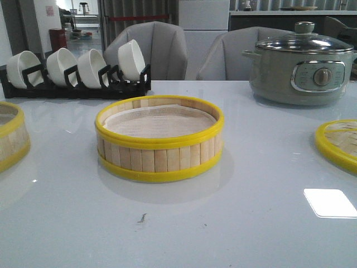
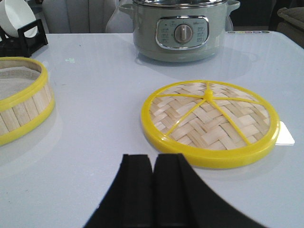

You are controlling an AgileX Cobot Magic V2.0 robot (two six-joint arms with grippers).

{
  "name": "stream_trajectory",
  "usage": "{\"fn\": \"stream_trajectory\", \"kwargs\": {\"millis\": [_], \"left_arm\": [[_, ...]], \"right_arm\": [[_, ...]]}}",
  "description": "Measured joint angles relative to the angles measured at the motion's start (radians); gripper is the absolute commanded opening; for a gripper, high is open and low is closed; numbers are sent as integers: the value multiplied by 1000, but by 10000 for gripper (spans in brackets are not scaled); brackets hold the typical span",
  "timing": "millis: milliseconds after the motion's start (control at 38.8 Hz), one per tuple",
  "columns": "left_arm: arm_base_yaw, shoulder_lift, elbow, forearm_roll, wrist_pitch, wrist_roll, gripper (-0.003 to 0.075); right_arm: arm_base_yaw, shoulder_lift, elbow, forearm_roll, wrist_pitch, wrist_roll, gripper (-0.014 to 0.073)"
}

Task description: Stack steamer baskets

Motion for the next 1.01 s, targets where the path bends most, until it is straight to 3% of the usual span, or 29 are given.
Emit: {"fn": "stream_trajectory", "kwargs": {"millis": [206, 438, 722, 1005], "left_arm": [[0, 0, 0, 0, 19, 0, 94], [0, 0, 0, 0, 23, 0, 94], [-3, 0, 0, 0, 23, 0, 94], [-3, 0, 0, 0, 24, 0, 94]], "right_arm": [[0, 0, -2, 73, -215, 56, 52], [0, 94, -273, 77, 67, 57, 52], [0, 569, -554, 77, 165, 49, 52], [0, 826, -633, 78, 200, 49, 52]]}}
